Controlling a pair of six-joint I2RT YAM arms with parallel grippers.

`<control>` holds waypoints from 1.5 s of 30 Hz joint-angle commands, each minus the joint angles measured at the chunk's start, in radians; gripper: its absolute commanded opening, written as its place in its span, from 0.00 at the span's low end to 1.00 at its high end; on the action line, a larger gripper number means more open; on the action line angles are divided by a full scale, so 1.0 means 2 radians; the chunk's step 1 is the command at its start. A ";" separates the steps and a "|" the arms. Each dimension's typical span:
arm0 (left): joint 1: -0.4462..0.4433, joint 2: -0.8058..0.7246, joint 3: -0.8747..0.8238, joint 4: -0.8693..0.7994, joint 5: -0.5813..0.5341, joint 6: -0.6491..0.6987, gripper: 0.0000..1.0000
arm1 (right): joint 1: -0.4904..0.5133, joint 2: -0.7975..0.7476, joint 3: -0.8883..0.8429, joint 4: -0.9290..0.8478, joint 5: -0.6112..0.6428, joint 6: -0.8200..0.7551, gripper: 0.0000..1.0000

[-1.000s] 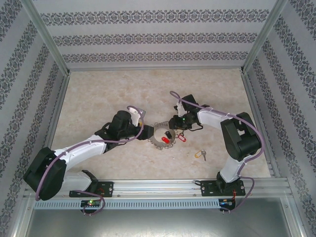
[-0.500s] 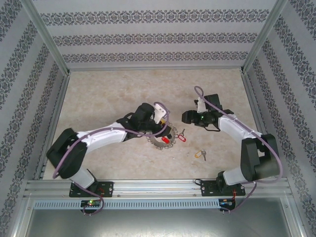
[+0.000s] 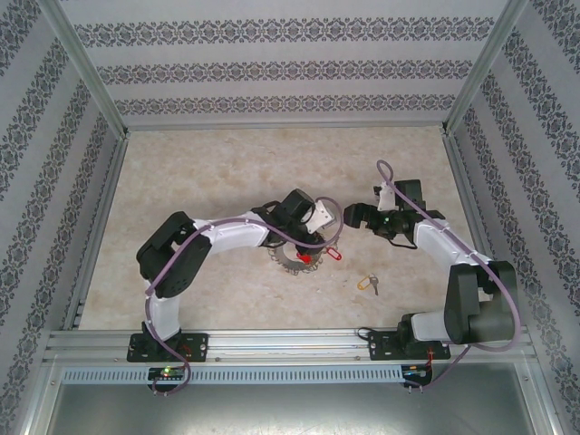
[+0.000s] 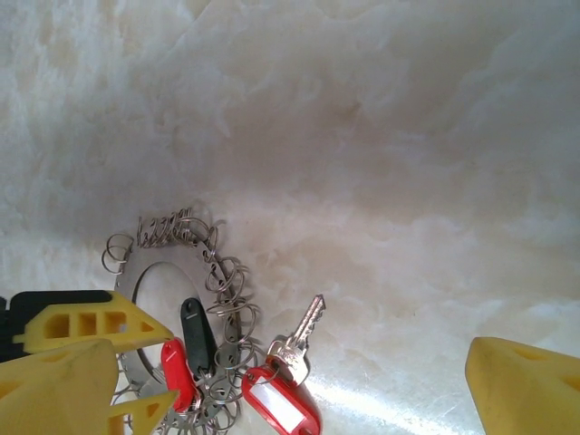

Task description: Put the keys on the keyring

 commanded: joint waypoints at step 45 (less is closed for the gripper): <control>-0.008 -0.013 0.059 -0.072 -0.004 0.031 0.00 | -0.033 -0.055 -0.038 0.004 -0.018 -0.020 0.98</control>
